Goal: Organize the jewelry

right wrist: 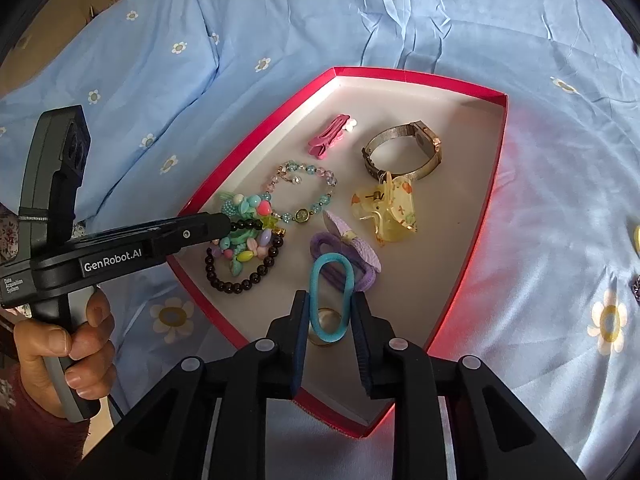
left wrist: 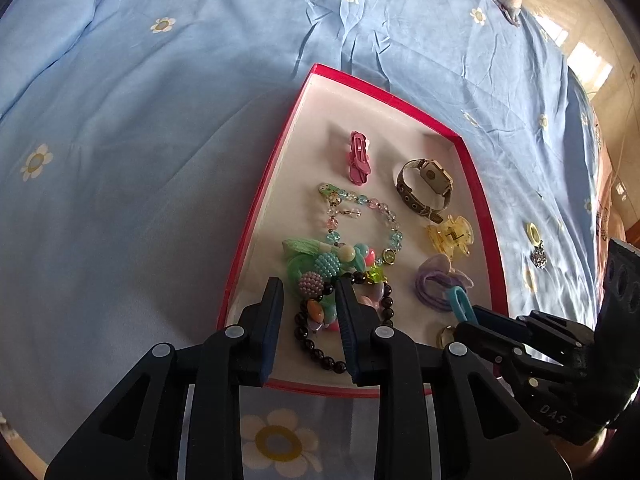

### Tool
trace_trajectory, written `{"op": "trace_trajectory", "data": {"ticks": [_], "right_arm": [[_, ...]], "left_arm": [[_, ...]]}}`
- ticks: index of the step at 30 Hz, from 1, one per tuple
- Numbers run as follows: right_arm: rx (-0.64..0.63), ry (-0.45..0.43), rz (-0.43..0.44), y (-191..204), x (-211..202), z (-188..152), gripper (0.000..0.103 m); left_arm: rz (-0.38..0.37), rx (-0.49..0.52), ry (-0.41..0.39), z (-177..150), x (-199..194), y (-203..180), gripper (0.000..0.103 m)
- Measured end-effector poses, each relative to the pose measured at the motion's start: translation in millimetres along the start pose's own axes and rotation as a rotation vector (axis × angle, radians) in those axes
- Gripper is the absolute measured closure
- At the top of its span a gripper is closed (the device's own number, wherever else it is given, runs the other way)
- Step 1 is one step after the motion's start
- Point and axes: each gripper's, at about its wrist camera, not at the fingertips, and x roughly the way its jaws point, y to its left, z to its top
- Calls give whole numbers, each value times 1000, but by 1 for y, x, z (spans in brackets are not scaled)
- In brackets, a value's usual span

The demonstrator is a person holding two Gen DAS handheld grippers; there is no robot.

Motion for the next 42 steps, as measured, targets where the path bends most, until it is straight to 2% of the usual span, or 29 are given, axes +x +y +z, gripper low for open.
{"op": "trace_trajectory", "data": {"ticks": [3,6,19,22,24,25,26,28,30,35,42], "right_arm": [[4,-8,-1,0,-4,-1,74],[4,-14,-2,0,-7,-2,71],[13,-39,-8,-2,-16,-7,71],[22,-74,-12,-5,-25,-8,71],[27,-105,-15,-8,-33,-9,71],[30,-119,-15,-9,-36,-10,70],[34,-137,-14,-11,-40,-11,68],[51,-184,-9,-16,-47,-16,52],[70,-214,2,-19,-53,-20,48],[97,-294,37,-23,-65,-35,44],[76,-383,47,-17,-84,-55,31]], "left_arm": [[4,-3,-2,-1,-1,-1,69],[4,-3,-2,-2,-3,-2,69],[1,-6,-18,-6,-15,-4,63],[-2,-2,-32,-8,-22,-7,56],[-2,-8,-44,-11,-28,-8,41],[-3,-13,-50,-12,-30,-8,38],[-9,-21,-59,-14,-34,-8,33],[-17,-36,-67,-18,-38,-7,26],[-25,-58,-74,-24,-41,-5,22],[-29,-102,-80,-41,-46,-2,21],[5,-97,-112,-64,-55,-8,20]]}}
